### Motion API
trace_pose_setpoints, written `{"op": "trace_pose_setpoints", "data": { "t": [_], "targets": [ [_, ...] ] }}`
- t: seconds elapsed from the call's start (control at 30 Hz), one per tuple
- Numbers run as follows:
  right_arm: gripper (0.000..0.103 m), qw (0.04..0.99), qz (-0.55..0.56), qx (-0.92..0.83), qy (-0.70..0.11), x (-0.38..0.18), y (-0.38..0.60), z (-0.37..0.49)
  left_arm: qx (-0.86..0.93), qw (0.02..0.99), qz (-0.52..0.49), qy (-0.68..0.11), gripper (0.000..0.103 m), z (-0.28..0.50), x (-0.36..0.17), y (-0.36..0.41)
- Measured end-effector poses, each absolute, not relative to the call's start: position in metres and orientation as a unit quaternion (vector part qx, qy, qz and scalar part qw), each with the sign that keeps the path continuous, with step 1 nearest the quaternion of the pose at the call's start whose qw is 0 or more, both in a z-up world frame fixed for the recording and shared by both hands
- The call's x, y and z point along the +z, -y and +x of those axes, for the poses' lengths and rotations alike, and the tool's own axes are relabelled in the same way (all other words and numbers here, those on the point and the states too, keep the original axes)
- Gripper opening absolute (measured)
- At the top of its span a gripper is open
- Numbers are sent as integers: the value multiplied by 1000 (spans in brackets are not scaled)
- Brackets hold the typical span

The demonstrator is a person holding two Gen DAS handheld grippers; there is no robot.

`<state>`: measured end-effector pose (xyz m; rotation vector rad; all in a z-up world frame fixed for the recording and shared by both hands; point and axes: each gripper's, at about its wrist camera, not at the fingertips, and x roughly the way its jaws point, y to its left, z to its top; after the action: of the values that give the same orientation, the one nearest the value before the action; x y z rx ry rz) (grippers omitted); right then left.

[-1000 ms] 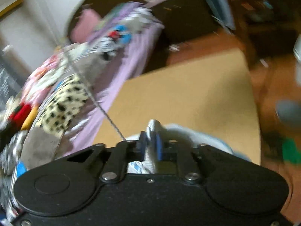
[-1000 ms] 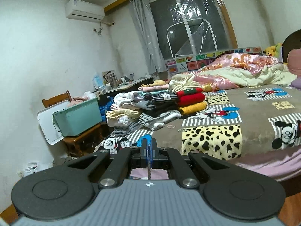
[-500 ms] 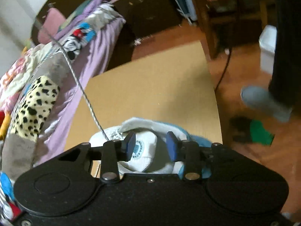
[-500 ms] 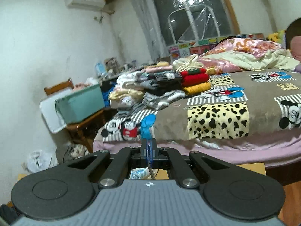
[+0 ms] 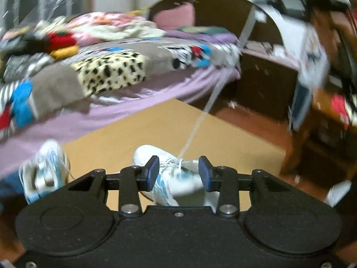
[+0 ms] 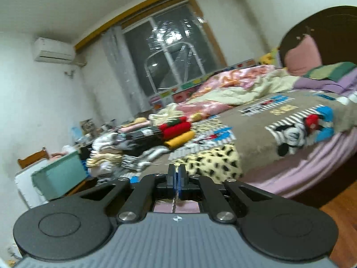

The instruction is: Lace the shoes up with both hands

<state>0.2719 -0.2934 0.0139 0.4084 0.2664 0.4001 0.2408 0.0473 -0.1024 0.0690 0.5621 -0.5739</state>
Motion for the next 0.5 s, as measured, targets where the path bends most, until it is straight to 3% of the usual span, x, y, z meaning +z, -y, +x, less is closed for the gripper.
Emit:
{"op": "trace_pose_setpoints", "data": {
  "t": [0.5],
  "targets": [
    [4, 904, 178, 306, -240, -103, 226, 289, -320, 901, -6, -294, 38, 266, -121, -14]
  ]
}}
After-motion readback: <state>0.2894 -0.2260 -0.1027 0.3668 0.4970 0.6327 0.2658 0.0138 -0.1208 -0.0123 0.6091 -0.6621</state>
